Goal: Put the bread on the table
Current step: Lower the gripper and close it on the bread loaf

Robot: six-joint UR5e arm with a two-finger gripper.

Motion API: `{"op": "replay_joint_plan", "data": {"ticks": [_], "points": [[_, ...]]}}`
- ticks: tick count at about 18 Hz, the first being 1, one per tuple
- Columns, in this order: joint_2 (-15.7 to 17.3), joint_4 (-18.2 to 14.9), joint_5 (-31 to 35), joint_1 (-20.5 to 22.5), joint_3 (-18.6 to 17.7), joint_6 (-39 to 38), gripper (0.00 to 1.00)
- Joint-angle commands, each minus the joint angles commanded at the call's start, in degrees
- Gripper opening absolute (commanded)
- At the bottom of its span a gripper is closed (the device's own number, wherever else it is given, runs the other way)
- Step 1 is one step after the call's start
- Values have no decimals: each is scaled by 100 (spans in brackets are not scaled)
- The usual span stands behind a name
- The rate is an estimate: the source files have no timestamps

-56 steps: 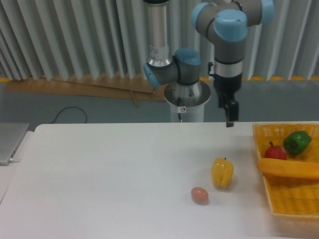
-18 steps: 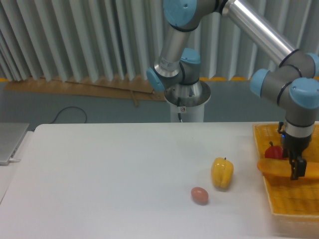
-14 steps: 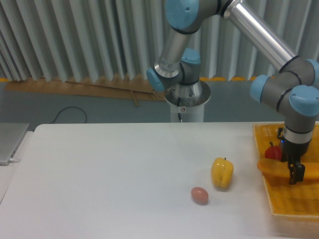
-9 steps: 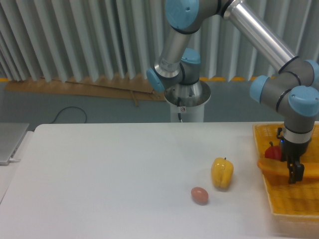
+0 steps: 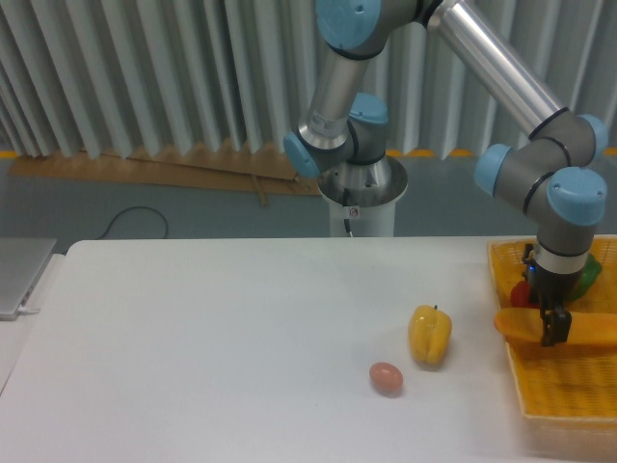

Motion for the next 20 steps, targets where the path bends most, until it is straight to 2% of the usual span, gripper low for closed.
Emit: {"op": "replay_joint_plan", "data": {"ticks": [1, 2, 3, 4, 10, 11, 12, 16, 20], "points": [[-9, 0, 0, -9, 9, -9, 100], [-9, -17, 9, -9, 70, -17, 89], [-18, -26, 17, -9, 97, -26, 70], [-35, -26, 52, -9, 114, -35, 66], [-114, -26, 264, -18, 211, -61, 58], [-114, -26, 281, -26, 246, -88, 51], [-123, -26, 290, -35, 255, -97, 50], [-114, -44, 325, -35, 316, -105, 49], [-27, -307, 316, -35, 369, -167, 47]]}}
